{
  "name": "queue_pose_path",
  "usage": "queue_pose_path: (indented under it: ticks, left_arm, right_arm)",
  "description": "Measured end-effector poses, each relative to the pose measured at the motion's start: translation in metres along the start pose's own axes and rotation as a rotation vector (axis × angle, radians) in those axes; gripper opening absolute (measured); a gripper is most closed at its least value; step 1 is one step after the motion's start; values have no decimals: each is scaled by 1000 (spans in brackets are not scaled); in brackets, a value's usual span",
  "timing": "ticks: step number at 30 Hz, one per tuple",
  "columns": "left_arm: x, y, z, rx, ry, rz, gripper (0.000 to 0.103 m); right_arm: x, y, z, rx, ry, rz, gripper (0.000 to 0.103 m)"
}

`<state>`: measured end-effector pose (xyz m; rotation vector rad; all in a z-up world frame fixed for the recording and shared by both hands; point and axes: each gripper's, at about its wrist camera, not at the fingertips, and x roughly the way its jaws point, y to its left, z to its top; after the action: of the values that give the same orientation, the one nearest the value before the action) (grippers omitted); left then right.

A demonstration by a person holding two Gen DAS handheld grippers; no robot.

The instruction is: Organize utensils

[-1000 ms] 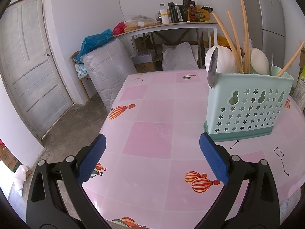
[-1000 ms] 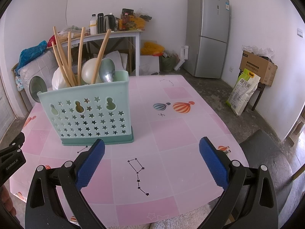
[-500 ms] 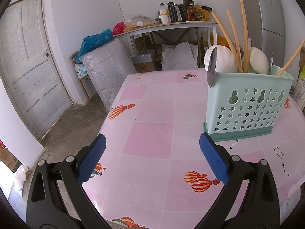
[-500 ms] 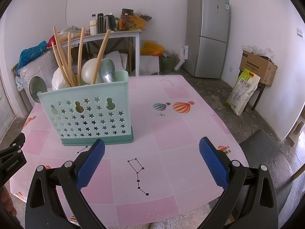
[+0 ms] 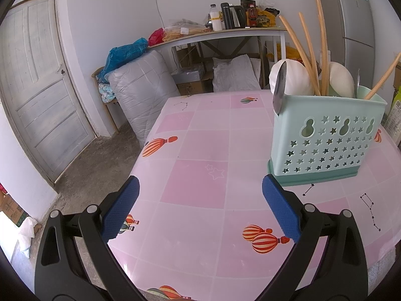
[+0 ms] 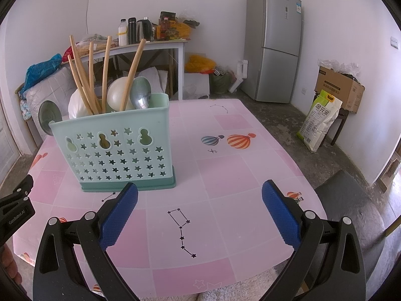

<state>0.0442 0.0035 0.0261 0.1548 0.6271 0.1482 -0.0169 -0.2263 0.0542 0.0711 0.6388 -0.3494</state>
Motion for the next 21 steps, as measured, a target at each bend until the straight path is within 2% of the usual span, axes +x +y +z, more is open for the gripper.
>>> queue_pose_path:
  ticks: [21]
  left_arm:
    - [3,2,-2,1,3,-3,94]
  right_arm:
    - [0,-1,1,1,-3,1,96]
